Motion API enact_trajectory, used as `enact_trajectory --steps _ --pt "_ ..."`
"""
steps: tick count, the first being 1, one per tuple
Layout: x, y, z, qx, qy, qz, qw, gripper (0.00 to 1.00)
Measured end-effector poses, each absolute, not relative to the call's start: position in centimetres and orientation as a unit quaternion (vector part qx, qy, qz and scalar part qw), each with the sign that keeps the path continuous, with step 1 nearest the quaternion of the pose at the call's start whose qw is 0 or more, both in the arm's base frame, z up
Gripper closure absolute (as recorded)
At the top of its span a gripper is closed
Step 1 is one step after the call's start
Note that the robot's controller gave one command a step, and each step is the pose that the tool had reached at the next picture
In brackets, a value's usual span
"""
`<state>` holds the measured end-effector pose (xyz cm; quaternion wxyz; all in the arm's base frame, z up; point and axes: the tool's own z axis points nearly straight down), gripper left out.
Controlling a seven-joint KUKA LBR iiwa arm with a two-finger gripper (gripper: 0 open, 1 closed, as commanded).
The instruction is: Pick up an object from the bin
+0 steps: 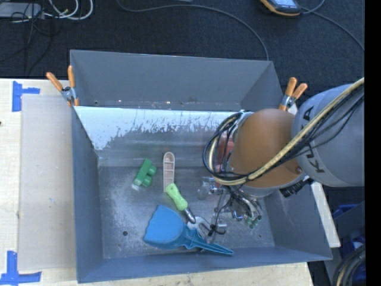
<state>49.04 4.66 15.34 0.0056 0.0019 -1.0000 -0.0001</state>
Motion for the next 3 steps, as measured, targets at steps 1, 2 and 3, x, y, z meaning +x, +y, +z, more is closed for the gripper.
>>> enact_trajectory --steps 1,2,3 --pt "49.2 4.6 15.7 0.001 -1.0 0.0 0.002 0.0" --pt "48.1 9.1 8.6 0.018 -1.0 0.0 0.004 0.0" --pt "47.9 10.3 9.1 0.063 -0.998 0.0 0.002 0.0"
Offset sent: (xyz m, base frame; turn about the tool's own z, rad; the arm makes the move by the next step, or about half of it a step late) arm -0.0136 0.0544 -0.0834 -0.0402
